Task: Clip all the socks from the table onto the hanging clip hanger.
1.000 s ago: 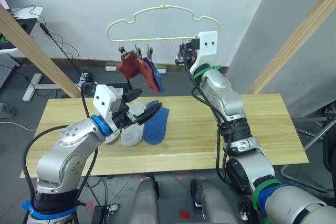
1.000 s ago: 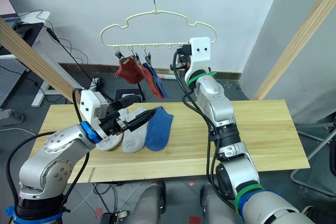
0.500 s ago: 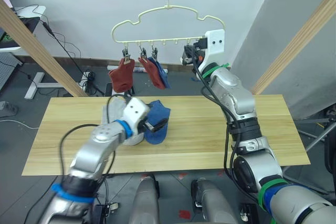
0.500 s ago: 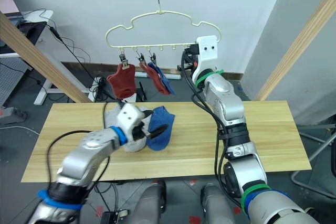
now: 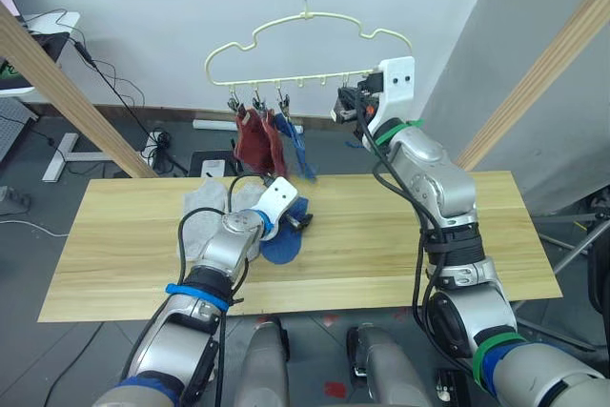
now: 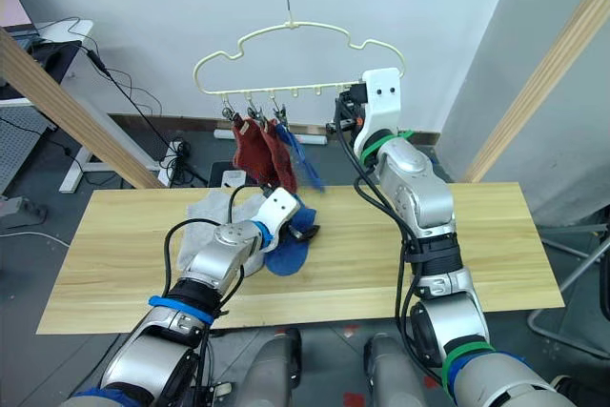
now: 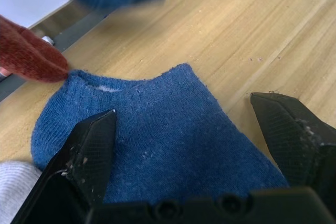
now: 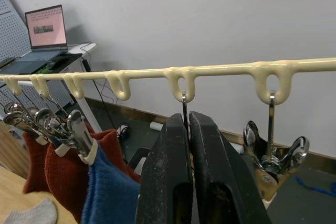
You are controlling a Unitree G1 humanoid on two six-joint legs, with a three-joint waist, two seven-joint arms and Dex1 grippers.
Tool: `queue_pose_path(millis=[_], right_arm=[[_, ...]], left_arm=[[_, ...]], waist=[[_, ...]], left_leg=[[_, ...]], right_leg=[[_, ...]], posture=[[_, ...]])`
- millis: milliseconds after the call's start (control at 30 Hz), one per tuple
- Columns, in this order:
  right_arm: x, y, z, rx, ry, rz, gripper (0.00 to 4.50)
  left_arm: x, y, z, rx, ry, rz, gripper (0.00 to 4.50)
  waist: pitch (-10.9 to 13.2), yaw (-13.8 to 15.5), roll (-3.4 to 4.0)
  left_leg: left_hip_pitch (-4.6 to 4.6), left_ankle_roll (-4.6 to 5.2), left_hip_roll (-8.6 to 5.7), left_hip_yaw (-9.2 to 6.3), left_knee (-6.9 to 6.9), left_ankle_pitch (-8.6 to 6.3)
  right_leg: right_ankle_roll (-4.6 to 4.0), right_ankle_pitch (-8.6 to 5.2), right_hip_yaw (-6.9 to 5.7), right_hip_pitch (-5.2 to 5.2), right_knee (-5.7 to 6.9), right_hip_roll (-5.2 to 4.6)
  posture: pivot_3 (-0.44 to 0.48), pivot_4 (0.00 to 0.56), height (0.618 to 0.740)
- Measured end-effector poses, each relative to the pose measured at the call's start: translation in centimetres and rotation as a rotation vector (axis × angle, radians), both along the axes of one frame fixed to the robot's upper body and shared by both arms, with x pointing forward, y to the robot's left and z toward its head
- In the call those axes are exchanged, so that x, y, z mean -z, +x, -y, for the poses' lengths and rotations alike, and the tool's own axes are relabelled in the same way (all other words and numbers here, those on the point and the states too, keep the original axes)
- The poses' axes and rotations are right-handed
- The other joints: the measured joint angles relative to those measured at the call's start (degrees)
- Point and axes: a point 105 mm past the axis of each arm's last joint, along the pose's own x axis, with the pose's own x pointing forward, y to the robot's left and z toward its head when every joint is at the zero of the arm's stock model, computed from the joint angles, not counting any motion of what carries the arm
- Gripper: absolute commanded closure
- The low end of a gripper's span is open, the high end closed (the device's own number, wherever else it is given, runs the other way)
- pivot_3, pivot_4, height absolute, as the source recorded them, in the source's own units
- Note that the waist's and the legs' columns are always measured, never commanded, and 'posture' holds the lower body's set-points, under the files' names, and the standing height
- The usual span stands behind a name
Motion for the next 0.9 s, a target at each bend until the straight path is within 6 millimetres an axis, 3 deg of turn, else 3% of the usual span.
queue_pose_path(millis=[233, 500, 633, 733, 900], right_arm=[[0.0, 0.0, 0.2, 0.005, 0.002, -0.003, 4.50], [-0.2, 0.2, 1.0, 0.012, -0.004, 0.001, 4.50], [-0.1, 0.2, 1.0, -0.003, -0.006, -0.009, 4.50], [-0.2, 0.1, 1.0, -0.031, -0.007, -0.022, 4.50], [-0.6, 0.3, 2.1, -0.019, -0.023, -0.018, 4.50]], left_arm=[[0.2, -0.9, 0.2, 0.035, -0.027, -0.013, 2.44], [0.2, -3.9, 3.3, 0.125, -0.203, -0.064, 4.49], [-2.4, -4.5, 5.4, 0.172, -0.347, -0.001, 4.49], [-5.1, -4.3, 5.5, 0.195, -0.401, 0.086, 4.49], [-3.9, -4.3, 2.9, 0.164, -0.254, 0.106, 4.49]], waist=[[-0.01, -0.05, 0.00], [0.00, 0.15, 0.00], [0.00, 0.19, 0.00], [0.00, 0.14, 0.00], [0.01, 0.18, 0.01]], left_leg=[[0.05, 0.01, 0.01, -0.02, 0.02, 0.01], [0.02, 0.01, 0.01, -0.04, 0.02, 0.01], [0.02, 0.02, 0.01, -0.05, 0.02, 0.01], [0.03, 0.02, 0.02, -0.06, 0.01, 0.01], [0.01, 0.02, 0.02, -0.05, -0.02, 0.01]], right_leg=[[0.01, 0.00, -0.01, 0.00, 0.12, 0.00], [0.01, 0.00, -0.03, 0.00, 0.11, 0.00], [0.01, 0.00, -0.02, 0.00, 0.11, 0.00], [0.01, 0.00, -0.01, 0.00, 0.12, 0.01], [0.01, 0.00, -0.01, -0.01, 0.01, 0.01]], posture=[[-0.005, 0.280, 0.740], [0.017, 0.287, 0.740], [0.020, 0.290, 0.740], [0.021, 0.291, 0.740], [0.017, 0.294, 0.740]])
